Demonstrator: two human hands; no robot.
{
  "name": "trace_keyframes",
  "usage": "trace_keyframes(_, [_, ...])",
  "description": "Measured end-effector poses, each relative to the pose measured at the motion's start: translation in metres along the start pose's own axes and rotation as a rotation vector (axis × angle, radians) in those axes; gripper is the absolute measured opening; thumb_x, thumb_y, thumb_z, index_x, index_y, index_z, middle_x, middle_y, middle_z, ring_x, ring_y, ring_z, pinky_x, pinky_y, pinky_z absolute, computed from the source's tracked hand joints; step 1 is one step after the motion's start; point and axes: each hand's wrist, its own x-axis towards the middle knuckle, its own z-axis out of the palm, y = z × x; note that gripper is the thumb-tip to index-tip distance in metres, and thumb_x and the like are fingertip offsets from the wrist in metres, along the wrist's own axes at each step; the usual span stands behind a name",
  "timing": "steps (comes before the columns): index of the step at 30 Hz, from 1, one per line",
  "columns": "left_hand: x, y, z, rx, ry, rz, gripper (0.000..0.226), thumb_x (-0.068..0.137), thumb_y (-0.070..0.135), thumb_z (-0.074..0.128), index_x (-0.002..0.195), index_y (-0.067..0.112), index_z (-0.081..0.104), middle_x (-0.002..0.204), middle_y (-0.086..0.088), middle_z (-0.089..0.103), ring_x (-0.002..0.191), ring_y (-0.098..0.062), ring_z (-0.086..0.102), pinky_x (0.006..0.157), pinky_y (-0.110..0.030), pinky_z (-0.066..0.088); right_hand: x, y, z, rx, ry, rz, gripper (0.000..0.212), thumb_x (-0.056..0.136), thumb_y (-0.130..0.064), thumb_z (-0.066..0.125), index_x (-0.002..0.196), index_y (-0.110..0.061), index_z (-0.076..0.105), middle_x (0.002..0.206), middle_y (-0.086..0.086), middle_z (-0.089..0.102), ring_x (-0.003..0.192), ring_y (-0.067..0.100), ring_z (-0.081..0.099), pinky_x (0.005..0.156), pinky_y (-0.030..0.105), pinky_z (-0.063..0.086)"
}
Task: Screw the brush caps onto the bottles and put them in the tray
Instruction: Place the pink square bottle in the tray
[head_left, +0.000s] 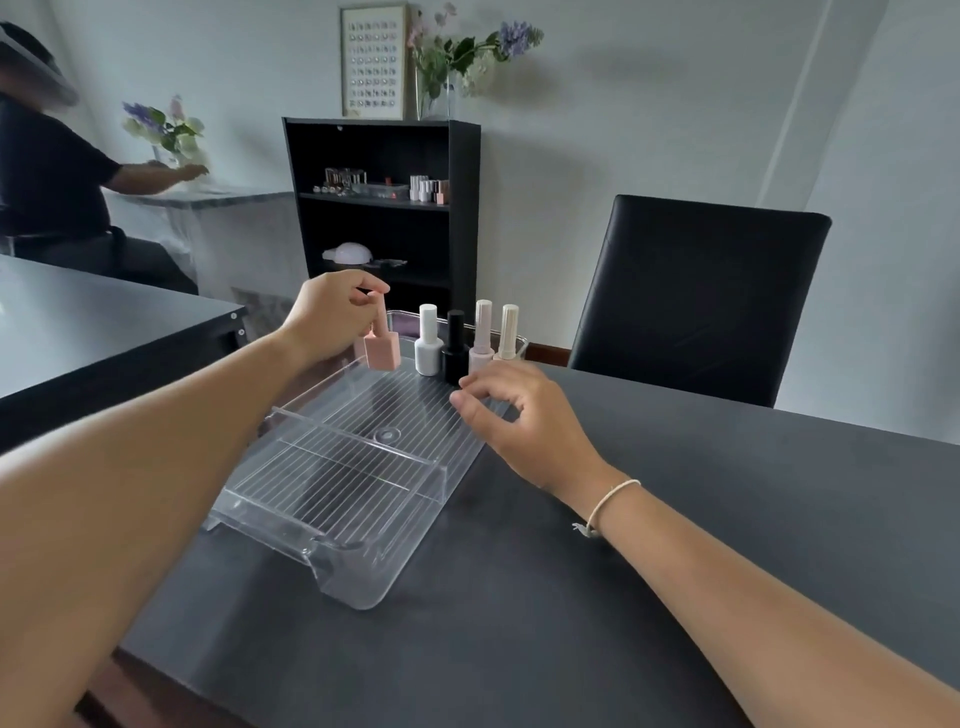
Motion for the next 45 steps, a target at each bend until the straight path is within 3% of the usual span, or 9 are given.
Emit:
trace_keyframes(6, [0.008,0.001,0.010,-0.021,-0.041,0.001,0.027,0.085,0.006,0.051,0.106,0.018,0.064,0.090,-0.011,0.071,0.083,-0.029,0.067,0.085,-0.045,0.053,0.001,0.002,0.000,-0.009,0.004,-0.007,0.024,0.086,-0.036,0.058,0.086,-0.017,0.072,0.098,-0.005,0.070,0.099,0.003,0.054,0.089,0.000,0.027])
trace_keyframes(16, [0.011,0.003,0.017,-0.026,-0.062,0.018,0.027,0.088,0.007,0.048,0.109,0.013,0.063,0.085,-0.010,0.072,0.081,-0.021,0.066,0.085,-0.038,0.053,0.000,0.001,0.001,0.001,0.002,0.000,0.025,0.087,-0.036,0.057,0.086,-0.016,0.071,0.098,-0.005,0.070,0.099,0.003,0.055,0.094,0.010,0.030])
trace_keyframes(21, [0.010,0.005,0.020,-0.036,-0.061,0.027,0.027,0.088,0.007,0.047,0.109,0.015,0.062,0.080,-0.009,0.073,0.076,-0.015,0.065,0.067,-0.027,0.052,0.000,0.001,0.001,-0.003,-0.001,0.005,0.025,0.087,-0.036,0.057,0.087,-0.015,0.071,0.098,-0.004,0.070,0.100,0.005,0.055,0.091,0.006,0.028])
trace_keyframes(24, [0.010,0.005,0.022,-0.041,-0.061,0.031,0.028,0.088,0.008,0.047,0.110,0.015,0.062,0.080,-0.008,0.073,0.078,-0.010,0.064,0.076,-0.028,0.052,0.000,0.000,0.001,-0.001,-0.001,0.010,0.025,0.087,-0.037,0.056,0.086,-0.016,0.071,0.098,-0.005,0.070,0.099,0.002,0.054,0.090,0.004,0.027])
trace_keyframes(31, [0.011,0.004,0.024,-0.038,-0.075,0.027,0.029,0.087,0.007,0.047,0.111,0.015,0.061,0.076,-0.005,0.073,0.081,-0.026,0.067,0.081,-0.039,0.053,0.001,0.001,0.002,0.004,0.000,0.016,0.025,0.087,-0.037,0.056,0.086,-0.017,0.071,0.098,-0.005,0.070,0.099,0.004,0.055,0.090,0.006,0.028])
trace_keyframes(36, [0.011,0.003,0.026,-0.068,-0.055,0.039,0.027,0.088,0.005,0.047,0.109,0.015,0.061,0.074,-0.004,0.072,0.066,0.005,0.063,0.075,-0.020,0.049,0.001,0.001,0.003,0.007,-0.004,0.023,0.026,0.087,-0.038,0.056,0.086,-0.017,0.071,0.097,-0.006,0.069,0.099,0.003,0.055,0.090,0.009,0.029])
trace_keyframes(38, [0.012,0.003,0.026,-0.079,-0.051,0.036,0.027,0.088,0.004,0.047,0.109,0.015,0.061,0.074,-0.004,0.072,0.063,0.011,0.060,0.073,-0.016,0.045,0.001,0.003,0.003,0.008,-0.001,0.024,0.026,0.087,-0.038,0.056,0.086,-0.017,0.071,0.097,-0.006,0.069,0.098,0.002,0.053,0.090,0.007,0.028])
trace_keyframes(42, [0.012,0.003,0.027,-0.057,-0.053,0.026,0.032,0.087,0.005,0.047,0.114,0.016,0.060,0.075,-0.001,0.071,0.072,-0.004,0.061,0.071,-0.018,0.045,0.000,0.002,0.002,0.012,0.000,0.022,0.026,0.088,-0.037,0.056,0.086,-0.016,0.071,0.098,-0.005,0.069,0.098,0.002,0.052,0.090,0.008,0.029])
trace_keyframes(45, [0.014,0.002,0.028,-0.039,-0.040,0.011,0.037,0.085,0.009,0.049,0.118,0.022,0.058,0.095,-0.001,0.068,0.073,-0.007,0.058,0.060,-0.018,0.043,-0.001,0.000,0.004,0.005,-0.002,0.026,0.027,0.088,-0.038,0.055,0.089,-0.016,0.071,0.101,-0.004,0.069,0.100,0.002,0.051,0.089,0.007,0.027])
